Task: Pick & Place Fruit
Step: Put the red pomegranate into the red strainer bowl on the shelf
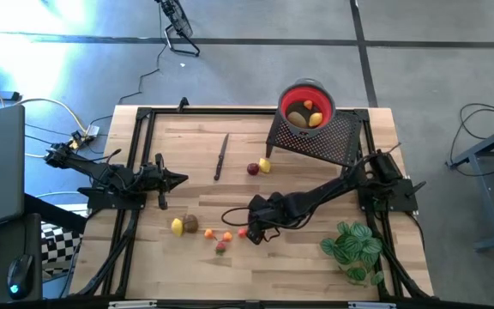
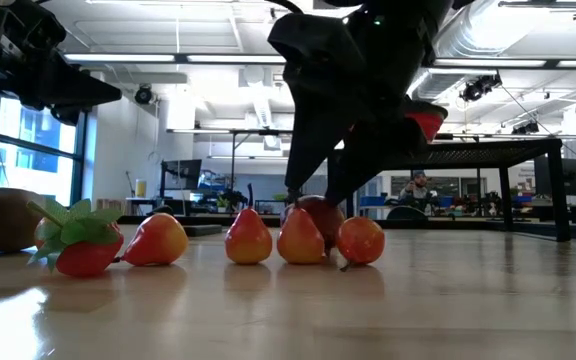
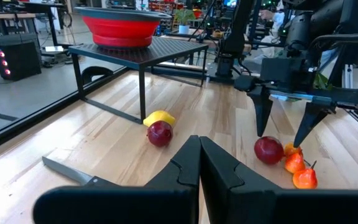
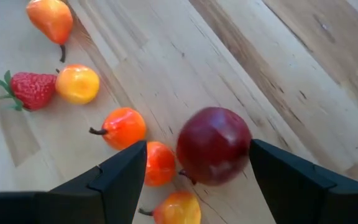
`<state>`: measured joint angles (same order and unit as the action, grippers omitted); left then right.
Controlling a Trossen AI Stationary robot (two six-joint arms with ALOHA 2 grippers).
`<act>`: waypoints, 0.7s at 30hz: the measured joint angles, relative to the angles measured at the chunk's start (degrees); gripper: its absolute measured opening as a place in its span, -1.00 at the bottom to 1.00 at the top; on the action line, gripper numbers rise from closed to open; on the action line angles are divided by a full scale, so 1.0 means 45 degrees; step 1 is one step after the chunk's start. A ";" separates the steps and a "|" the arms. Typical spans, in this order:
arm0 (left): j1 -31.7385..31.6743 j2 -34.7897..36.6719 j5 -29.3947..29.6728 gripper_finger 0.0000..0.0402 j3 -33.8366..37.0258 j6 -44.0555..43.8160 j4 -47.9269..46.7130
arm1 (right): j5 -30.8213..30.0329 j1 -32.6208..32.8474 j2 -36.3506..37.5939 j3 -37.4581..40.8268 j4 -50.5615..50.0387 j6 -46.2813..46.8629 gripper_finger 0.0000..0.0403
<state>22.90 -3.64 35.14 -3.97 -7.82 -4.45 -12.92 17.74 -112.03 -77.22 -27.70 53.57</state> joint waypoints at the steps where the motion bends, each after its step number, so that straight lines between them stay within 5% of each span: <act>1: 0.0000 0.0000 0.0002 -1.00 0.0000 -0.0002 -0.0002 | 0.0013 -0.0036 0.0000 0.0002 -0.0005 0.0103 0.37; 21: 0.0000 0.0005 0.0004 -1.00 0.0000 0.0000 -0.0010 | 0.0496 -0.0311 0.0000 0.0002 0.0572 0.1149 0.37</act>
<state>22.90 -3.62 35.16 -3.97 -7.82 -4.49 -10.68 16.34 -112.03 -77.21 -25.13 58.74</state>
